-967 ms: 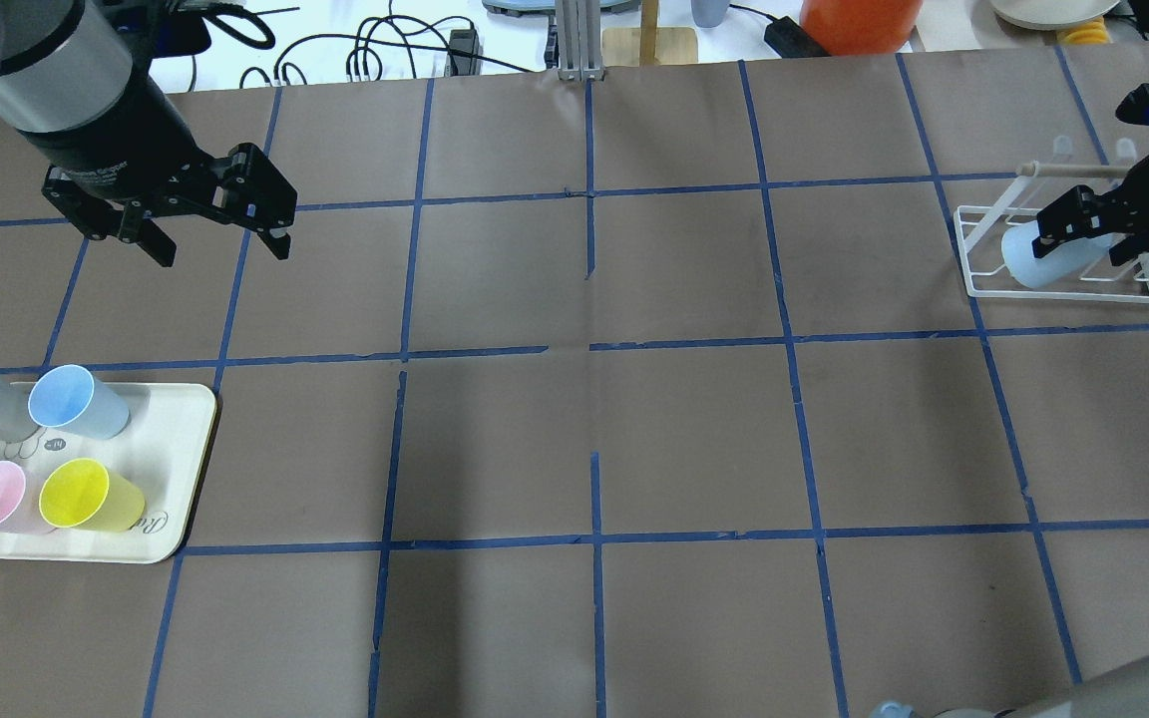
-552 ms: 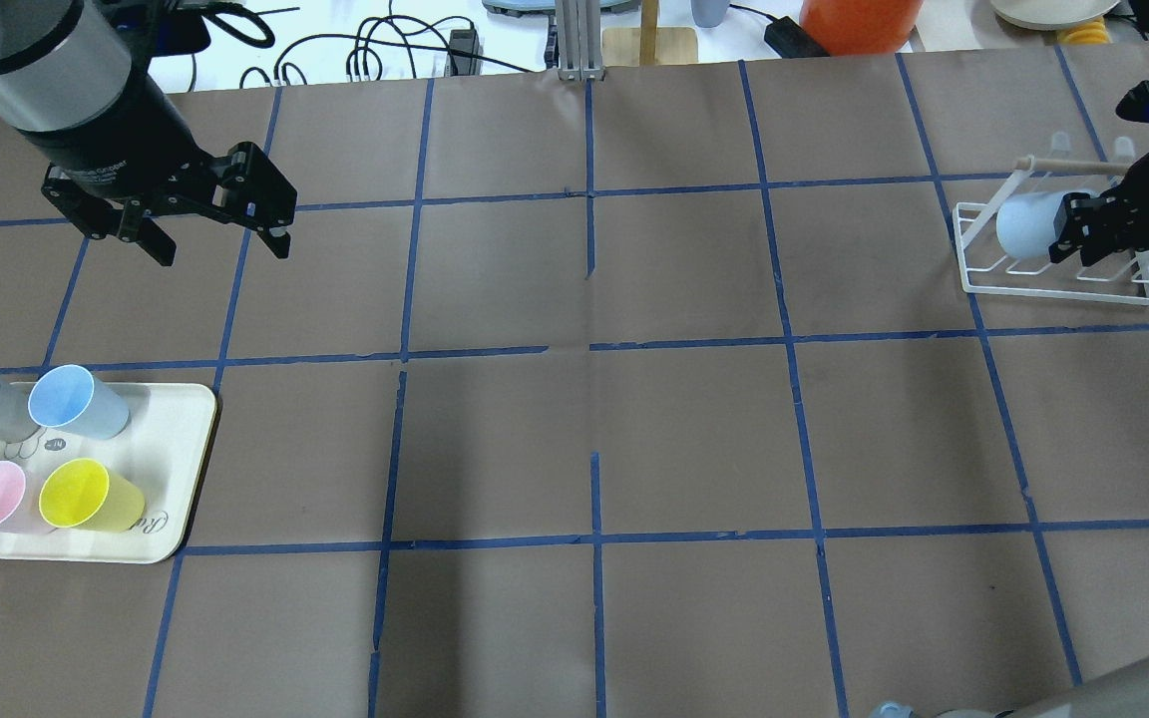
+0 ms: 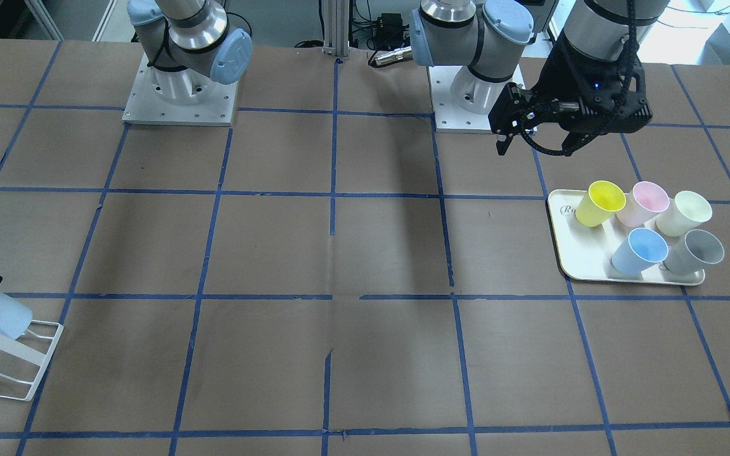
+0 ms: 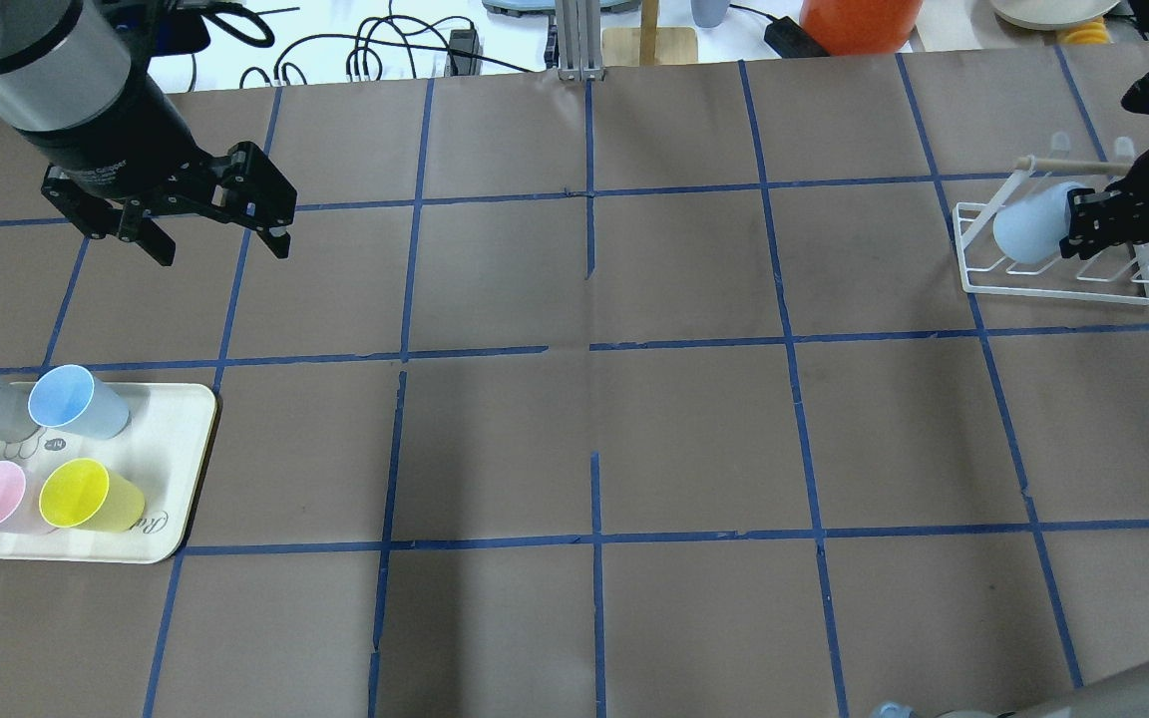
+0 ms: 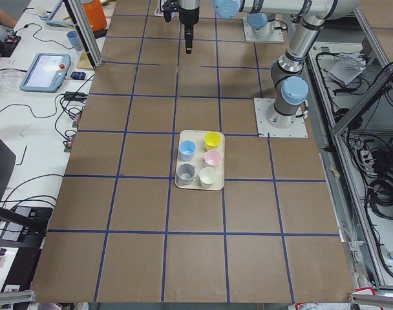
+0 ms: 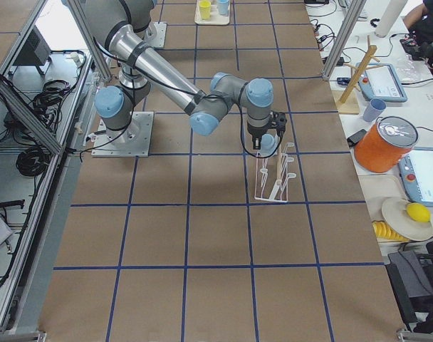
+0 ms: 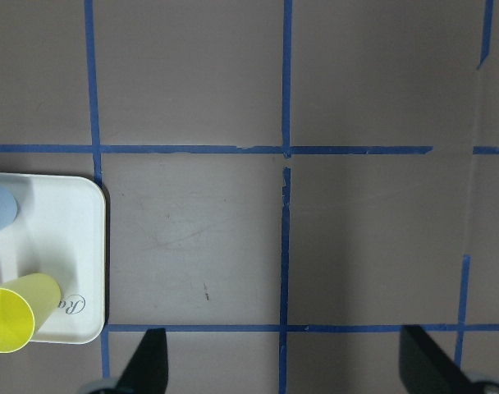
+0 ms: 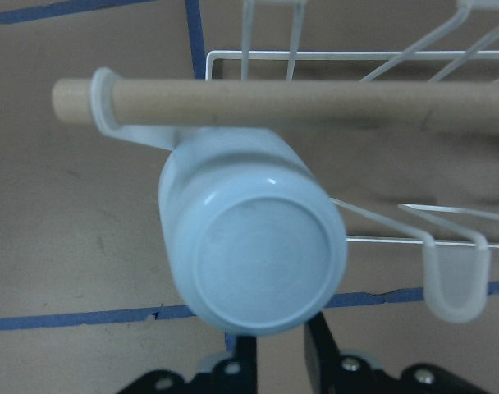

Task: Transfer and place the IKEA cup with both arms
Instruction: 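Close the right gripper on the light blue cup's base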

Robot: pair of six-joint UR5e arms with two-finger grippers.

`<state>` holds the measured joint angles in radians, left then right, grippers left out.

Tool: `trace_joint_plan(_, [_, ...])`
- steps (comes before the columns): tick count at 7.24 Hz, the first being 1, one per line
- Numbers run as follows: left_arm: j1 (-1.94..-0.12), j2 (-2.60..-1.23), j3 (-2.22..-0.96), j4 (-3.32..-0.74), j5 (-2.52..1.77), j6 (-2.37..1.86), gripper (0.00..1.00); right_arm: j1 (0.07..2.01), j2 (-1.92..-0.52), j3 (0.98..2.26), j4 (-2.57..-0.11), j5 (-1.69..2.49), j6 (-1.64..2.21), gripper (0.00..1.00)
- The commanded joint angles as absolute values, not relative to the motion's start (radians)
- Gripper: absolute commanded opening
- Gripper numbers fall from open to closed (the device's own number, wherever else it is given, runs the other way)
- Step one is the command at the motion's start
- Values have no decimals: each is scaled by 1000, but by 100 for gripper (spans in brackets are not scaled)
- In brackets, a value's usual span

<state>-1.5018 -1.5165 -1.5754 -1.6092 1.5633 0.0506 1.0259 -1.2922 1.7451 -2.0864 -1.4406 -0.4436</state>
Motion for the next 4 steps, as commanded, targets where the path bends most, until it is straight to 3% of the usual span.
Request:
trace_joint_plan(1, [-1502, -1517, -1575, -1609, 1563, 51, 100, 1028, -1293, 1744, -2091, -1439, -448, 81])
trace_joint_plan(4, [-1502, -1517, -1575, -1609, 1563, 51, 100, 1028, -1286, 1744, -2108, -1439, -480, 81])
